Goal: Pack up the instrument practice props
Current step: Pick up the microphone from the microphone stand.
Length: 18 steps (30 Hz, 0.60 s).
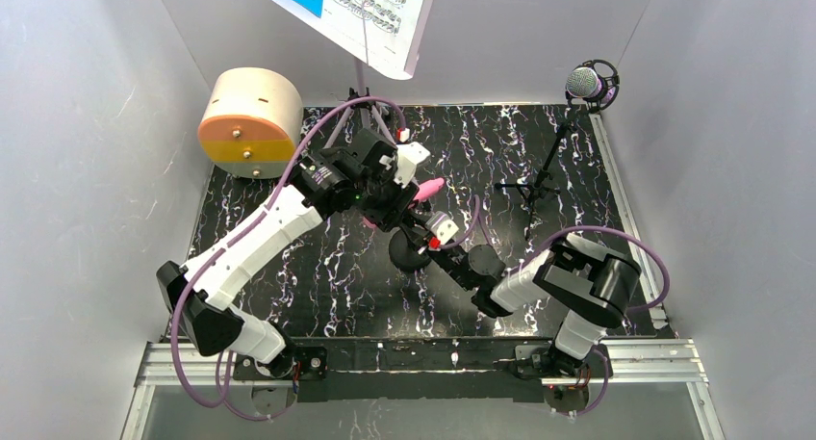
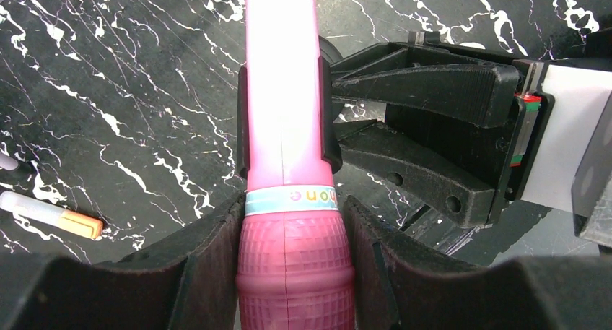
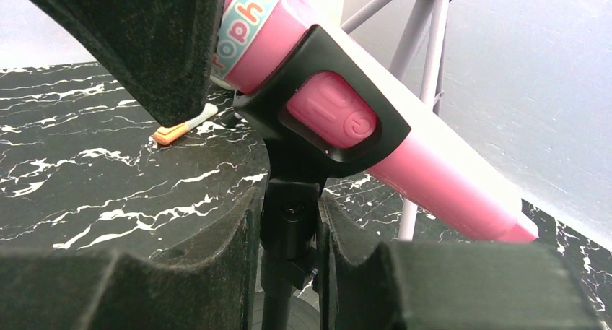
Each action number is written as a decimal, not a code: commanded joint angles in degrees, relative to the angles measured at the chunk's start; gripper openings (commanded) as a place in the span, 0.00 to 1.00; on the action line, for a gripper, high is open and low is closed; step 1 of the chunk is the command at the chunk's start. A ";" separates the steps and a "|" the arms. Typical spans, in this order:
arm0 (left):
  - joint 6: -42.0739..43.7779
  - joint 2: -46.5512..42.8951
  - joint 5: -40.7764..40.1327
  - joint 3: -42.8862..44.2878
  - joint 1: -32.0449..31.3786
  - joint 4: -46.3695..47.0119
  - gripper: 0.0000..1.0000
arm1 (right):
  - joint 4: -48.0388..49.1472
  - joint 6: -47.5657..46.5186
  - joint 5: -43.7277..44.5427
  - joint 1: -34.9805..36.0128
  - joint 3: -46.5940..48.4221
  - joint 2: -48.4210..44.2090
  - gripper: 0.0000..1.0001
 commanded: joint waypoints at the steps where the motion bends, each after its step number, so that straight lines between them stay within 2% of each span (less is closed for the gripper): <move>1: 0.96 -6.63 -2.90 -0.14 0.26 -4.99 0.09 | -8.26 -4.00 5.16 -4.37 -6.00 5.52 0.01; 18: 0.16 -13.55 -5.72 -2.90 0.27 -6.45 0.01 | -5.43 -2.91 3.98 -9.49 -8.23 7.37 0.01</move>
